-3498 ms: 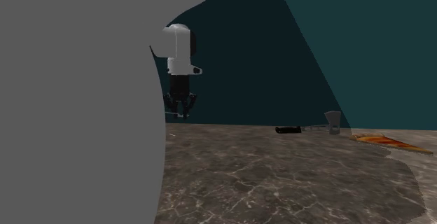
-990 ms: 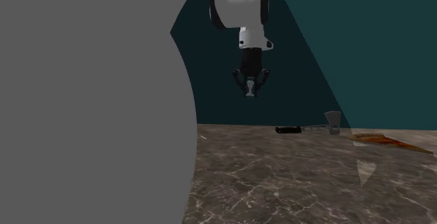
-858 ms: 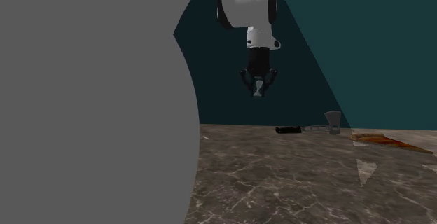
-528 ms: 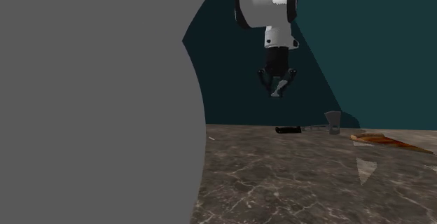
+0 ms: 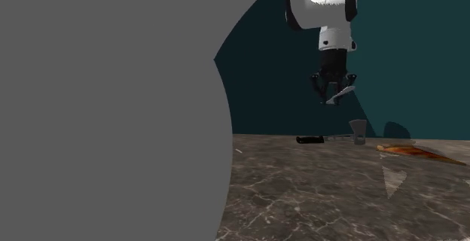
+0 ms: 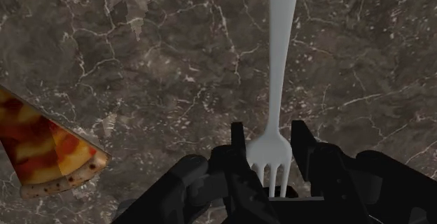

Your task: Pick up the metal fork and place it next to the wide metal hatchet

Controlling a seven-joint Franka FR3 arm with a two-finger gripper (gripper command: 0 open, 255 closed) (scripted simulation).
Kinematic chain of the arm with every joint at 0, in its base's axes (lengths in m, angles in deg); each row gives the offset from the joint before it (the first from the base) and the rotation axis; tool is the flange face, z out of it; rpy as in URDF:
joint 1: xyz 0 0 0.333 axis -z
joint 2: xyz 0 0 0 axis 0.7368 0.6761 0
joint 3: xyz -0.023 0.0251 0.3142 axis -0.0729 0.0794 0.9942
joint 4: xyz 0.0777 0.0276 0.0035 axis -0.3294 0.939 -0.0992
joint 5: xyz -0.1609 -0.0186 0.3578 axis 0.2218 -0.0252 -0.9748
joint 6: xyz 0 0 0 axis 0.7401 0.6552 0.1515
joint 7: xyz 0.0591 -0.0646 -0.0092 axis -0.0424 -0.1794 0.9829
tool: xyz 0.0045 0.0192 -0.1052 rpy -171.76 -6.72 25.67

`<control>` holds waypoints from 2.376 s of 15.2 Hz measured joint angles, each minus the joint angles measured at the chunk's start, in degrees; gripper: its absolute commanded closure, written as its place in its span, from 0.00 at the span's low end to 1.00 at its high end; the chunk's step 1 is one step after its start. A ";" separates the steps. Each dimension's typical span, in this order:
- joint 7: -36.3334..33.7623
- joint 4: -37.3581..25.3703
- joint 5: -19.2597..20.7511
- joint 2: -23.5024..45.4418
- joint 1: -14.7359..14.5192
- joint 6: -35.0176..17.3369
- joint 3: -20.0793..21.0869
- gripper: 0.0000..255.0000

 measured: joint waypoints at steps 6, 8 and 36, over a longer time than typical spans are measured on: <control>2.77 -1.12 -0.33 2.80 1.82 -1.57 -0.80 1.00; 2.80 0.22 -0.34 2.85 1.80 -2.98 -0.79 1.00; 3.44 12.92 -0.43 7.95 1.78 -20.76 -0.83 1.00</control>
